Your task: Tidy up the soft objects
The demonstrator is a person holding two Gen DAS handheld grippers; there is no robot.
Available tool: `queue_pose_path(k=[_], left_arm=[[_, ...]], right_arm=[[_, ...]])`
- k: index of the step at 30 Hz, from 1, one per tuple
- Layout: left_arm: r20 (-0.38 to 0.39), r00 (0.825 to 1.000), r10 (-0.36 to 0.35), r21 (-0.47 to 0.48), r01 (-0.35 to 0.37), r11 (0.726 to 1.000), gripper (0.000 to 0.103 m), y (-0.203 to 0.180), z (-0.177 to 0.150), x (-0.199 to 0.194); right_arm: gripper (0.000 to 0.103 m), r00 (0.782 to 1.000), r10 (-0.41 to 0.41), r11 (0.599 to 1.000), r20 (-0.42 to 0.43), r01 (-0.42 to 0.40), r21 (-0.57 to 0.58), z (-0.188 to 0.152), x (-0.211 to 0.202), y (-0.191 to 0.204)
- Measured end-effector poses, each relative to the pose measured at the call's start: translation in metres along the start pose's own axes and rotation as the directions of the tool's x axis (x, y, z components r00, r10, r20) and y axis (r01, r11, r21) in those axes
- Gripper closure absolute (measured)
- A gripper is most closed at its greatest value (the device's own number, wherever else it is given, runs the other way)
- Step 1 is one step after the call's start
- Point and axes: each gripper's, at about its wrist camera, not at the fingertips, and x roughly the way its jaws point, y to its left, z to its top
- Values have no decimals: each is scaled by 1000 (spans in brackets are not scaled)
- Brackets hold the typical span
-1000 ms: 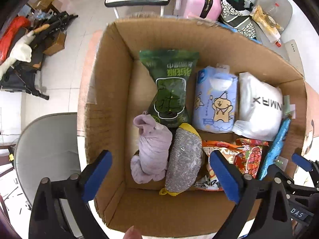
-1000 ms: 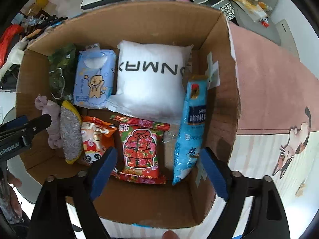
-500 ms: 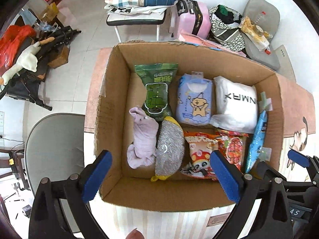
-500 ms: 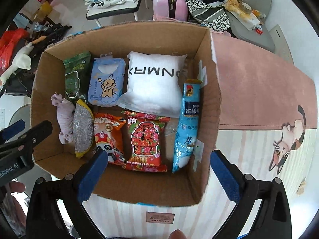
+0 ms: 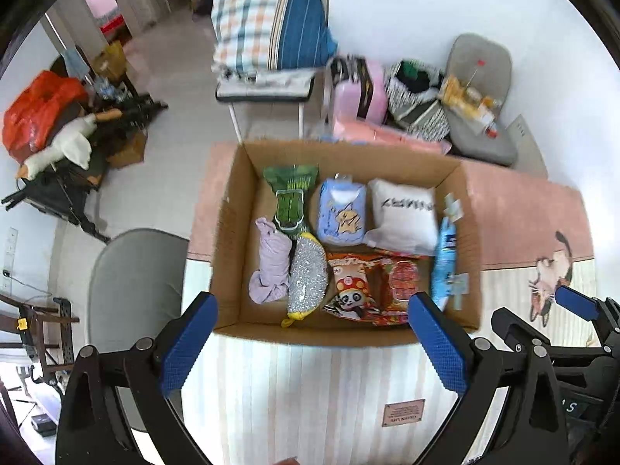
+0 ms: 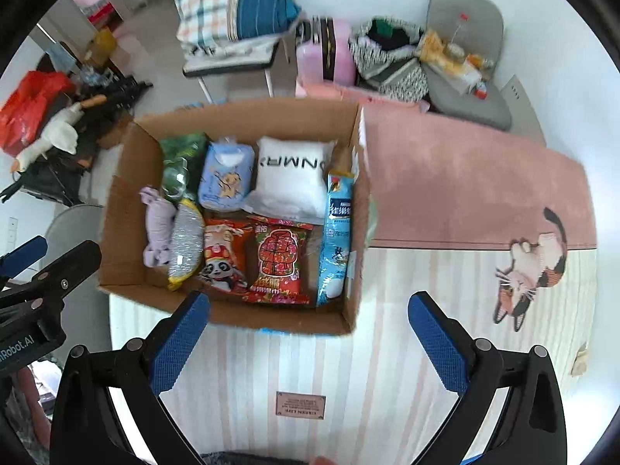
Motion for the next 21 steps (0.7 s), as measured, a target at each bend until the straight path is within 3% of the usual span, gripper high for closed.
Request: queue_pose_path(k=[8, 12, 21], left_arm=[[155, 987, 28, -1, -28, 1000, 3, -4, -31, -99], [189, 982, 16, -7, -15, 1000, 3, -4, -45, -130], [254, 967, 13, 0, -14, 1000, 3, -5, -74, -187]], right_arm=[[0, 987, 32, 999, 158, -33, 1, -43, -102, -9], [0, 969, 35, 999, 243, -36, -2, -67, -154, -11], [0, 934, 9, 1000, 356, -1, -21, -115, -230, -8]])
